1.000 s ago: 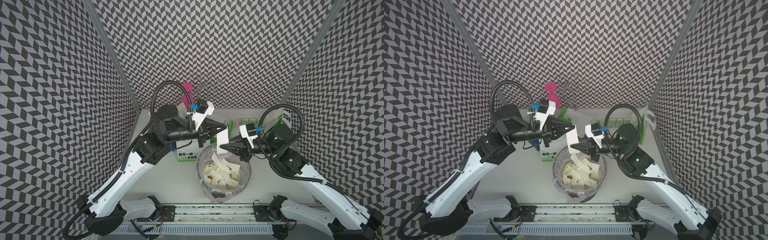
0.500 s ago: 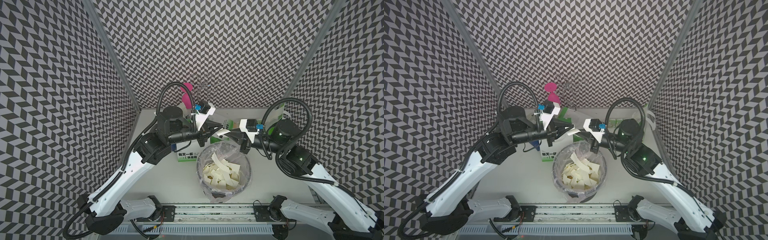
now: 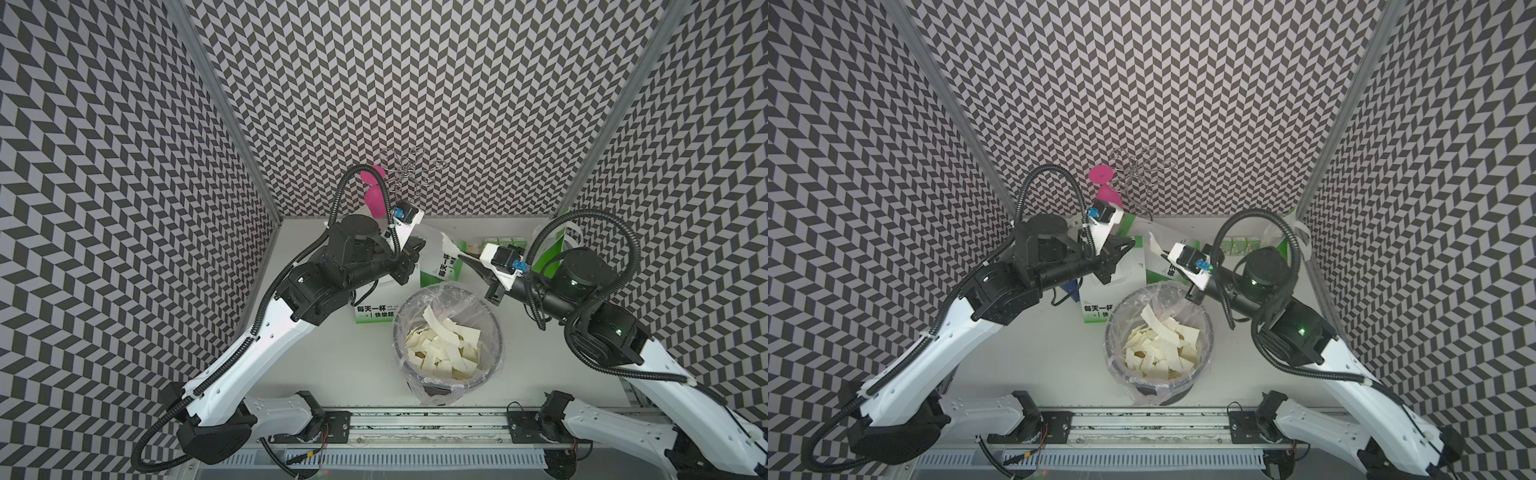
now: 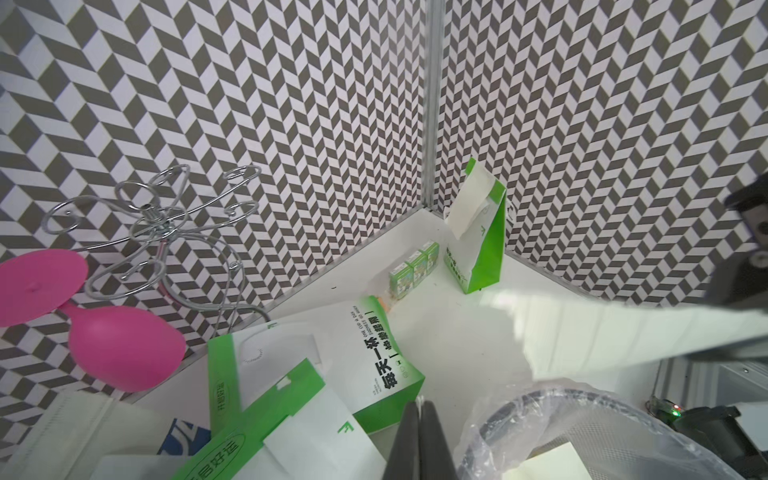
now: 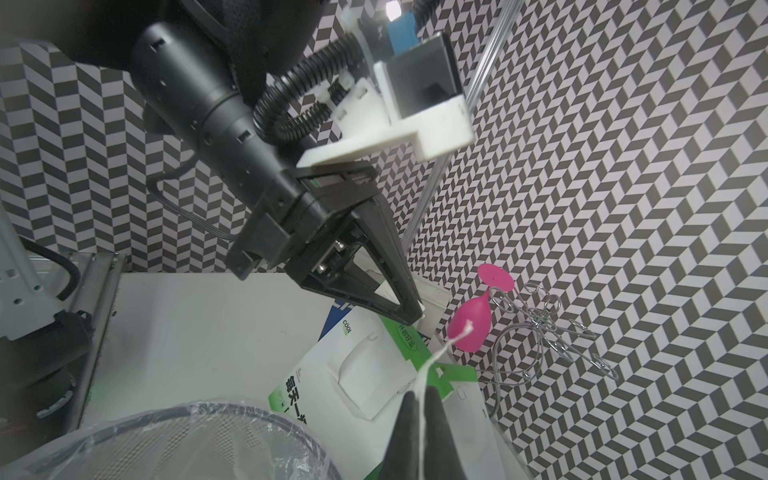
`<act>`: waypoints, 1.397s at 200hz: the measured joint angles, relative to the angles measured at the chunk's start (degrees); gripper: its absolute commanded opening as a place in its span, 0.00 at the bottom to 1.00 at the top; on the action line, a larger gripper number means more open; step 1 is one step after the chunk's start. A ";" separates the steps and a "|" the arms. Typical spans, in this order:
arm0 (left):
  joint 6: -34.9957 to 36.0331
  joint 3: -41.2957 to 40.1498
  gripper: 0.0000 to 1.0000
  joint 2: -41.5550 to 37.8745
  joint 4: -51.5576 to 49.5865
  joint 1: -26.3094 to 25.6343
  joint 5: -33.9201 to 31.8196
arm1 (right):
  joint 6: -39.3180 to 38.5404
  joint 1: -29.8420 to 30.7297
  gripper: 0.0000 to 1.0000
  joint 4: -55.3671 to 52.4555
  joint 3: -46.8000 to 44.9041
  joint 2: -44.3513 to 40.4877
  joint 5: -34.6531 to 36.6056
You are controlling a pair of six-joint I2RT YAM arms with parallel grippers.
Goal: Shred takeout receipts and throw away
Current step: Shred the takeout receipt.
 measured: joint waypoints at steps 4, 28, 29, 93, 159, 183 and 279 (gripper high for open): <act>0.09 0.00 0.00 0.00 -0.13 0.04 -0.09 | 0.00 0.02 0.00 0.15 0.00 -0.28 0.09; 0.28 0.00 0.00 -0.07 -0.35 0.74 1.88 | 0.07 0.11 0.00 1.42 0.00 -1.44 0.02; 0.28 0.00 0.00 -0.11 -0.35 0.76 2.05 | 0.09 0.11 0.00 1.53 0.00 -1.49 0.02; 2.49 -0.72 0.44 -4.81 1.07 3.06 20.79 | 4.28 -2.89 0.00 1.57 -0.87 -1.66 -6.99; 6.99 -4.87 0.63 -4.31 1.70 2.95 33.66 | 11.69 -12.44 0.00 -1.51 -3.52 -1.90 -28.68; 9.11 -4.94 0.68 -4.13 1.88 2.97 34.23 | 13.79 -13.70 0.00 -1.57 -4.87 -2.43 -35.43; 15.13 -2.78 0.66 0.61 2.43 3.48 43.30 | 23.82 -14.64 0.00 10.56 -10.82 -1.01 -48.17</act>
